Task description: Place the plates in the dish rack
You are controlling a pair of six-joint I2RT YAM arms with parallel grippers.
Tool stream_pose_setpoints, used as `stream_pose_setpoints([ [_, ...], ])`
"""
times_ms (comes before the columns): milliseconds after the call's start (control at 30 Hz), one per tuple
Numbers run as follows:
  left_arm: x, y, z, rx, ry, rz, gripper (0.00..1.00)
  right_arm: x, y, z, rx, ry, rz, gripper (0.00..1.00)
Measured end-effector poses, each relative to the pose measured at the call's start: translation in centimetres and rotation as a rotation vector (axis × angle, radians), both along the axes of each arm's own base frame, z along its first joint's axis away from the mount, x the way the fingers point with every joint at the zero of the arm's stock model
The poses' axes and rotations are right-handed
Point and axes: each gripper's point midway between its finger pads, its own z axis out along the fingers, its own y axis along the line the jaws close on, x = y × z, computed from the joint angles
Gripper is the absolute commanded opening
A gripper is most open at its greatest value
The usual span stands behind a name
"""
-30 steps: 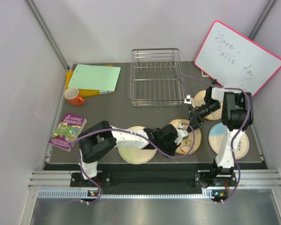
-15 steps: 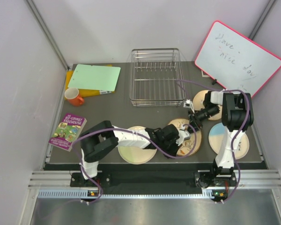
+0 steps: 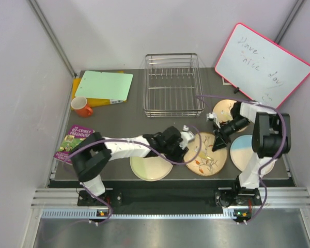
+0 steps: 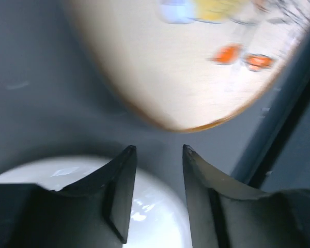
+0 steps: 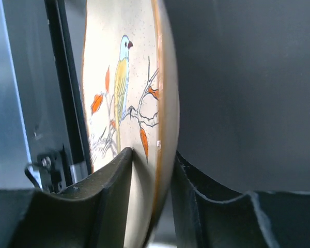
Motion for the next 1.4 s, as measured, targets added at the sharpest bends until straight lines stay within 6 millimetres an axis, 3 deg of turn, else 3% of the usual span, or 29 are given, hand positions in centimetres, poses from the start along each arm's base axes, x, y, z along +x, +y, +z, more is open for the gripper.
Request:
stream_pose_setpoints([
  [133, 5.2, 4.9, 4.0, -0.041, -0.142, 0.133, 0.48, 0.3, -0.6, 2.8, -0.042, -0.141, 0.031, 0.0],
  [267, 6.0, 7.2, 7.7, -0.089, -0.291, 0.153, 0.49, 0.8, -0.7, 4.5, -0.06, -0.194, 0.017, 0.0],
  [367, 6.2, 7.9, 8.4, -0.094, -0.336, 0.156, 0.49, 1.6, -0.5, 4.5, -0.054, -0.195, -0.008, 0.0],
  [500, 6.2, 8.9, 7.9, -0.076, -0.348, 0.166, 0.5, 1.8, 0.1, 4.4, -0.033, -0.138, -0.046, 0.0],
  [600, 6.8, 9.6, 8.5, -0.08, -0.367, 0.197, 0.5, 3.1, 0.4, 5.5, -0.027, -0.134, -0.085, 0.0],
  [767, 10.9, 13.2, 10.7, -0.081, -0.45, 0.36, 0.51, 8.1, 1.0, 10.8, 0.008, -0.266, -0.168, 0.0],
  [933, 16.3, 19.2, 11.9, -0.038, -0.509, 0.57, 0.51, 12.1, 1.9, 18.4, 0.069, -0.382, -0.265, 0.0],
  [1000, 17.7, 20.8, 12.7, -0.026, -0.531, 0.621, 0.51, 13.1, 2.5, 21.2, 0.075, -0.404, -0.321, 0.0],
  [1167, 19.5, 21.7, 15.0, -0.052, -0.584, 0.664, 0.51, 16.6, 4.7, 26.2, 0.057, -0.431, -0.493, 0.0],
  [1267, 19.7, 21.9, 15.3, -0.058, -0.593, 0.673, 0.51, 21.4, 5.7, 29.6, 0.072, -0.486, -0.668, 0.0],
  [1400, 19.6, 22.5, 16.1, -0.073, -0.615, 0.698, 0.51, 27.0, 6.4, 32.4, 0.079, -0.589, -0.895, 0.0],
])
